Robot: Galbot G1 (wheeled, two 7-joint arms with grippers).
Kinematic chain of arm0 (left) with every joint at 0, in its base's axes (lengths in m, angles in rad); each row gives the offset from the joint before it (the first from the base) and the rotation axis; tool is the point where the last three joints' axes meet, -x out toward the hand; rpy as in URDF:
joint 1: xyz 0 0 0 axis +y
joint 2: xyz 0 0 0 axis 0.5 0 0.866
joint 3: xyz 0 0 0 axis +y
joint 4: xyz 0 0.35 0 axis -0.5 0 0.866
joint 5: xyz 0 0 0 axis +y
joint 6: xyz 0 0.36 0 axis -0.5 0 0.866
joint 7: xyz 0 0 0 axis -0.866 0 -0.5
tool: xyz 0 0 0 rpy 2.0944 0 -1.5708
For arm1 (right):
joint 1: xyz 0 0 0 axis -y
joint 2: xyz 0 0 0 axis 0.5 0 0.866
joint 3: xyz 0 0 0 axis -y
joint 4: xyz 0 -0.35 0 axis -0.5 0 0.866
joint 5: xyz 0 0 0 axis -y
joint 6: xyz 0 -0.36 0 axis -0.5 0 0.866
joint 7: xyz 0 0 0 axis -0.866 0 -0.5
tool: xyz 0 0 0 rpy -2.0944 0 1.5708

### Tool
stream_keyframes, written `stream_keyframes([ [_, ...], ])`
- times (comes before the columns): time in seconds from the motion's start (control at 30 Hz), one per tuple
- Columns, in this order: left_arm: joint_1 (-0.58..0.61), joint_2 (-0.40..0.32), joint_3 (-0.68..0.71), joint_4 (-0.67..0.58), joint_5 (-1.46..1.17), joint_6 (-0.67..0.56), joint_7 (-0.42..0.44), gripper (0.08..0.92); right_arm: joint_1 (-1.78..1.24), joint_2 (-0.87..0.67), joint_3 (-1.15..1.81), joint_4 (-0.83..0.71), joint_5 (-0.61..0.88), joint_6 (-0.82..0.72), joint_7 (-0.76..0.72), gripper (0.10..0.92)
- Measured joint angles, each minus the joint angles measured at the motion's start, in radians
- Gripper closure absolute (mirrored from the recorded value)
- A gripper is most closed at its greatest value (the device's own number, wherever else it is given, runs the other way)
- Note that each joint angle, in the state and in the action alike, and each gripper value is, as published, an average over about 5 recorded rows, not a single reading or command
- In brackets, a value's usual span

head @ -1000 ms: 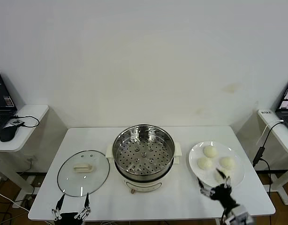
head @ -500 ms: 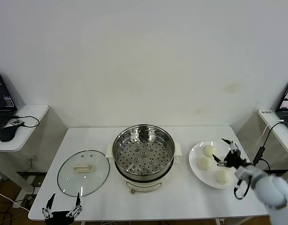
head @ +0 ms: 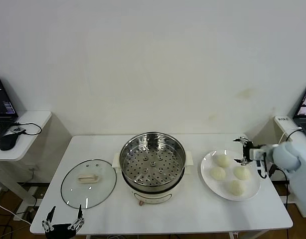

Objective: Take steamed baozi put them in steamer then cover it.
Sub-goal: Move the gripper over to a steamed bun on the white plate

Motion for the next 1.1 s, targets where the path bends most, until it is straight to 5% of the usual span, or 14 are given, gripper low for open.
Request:
stream_keyframes([
  [0.83, -0.011, 0.010, -0.038, 0.008, -0.015, 0.021, 0.008, 0.177, 0.216, 0.185, -0.302, -0.303, -0.073, -0.016, -0.057, 0.202],
  [1.1, -0.017, 0.011, -0.040, 0.010, -0.017, 0.022, 0.009, 0.177, 0.233, 0.207, -0.320, -0.340, -0.087, -0.022, -0.060, 0.304],
])
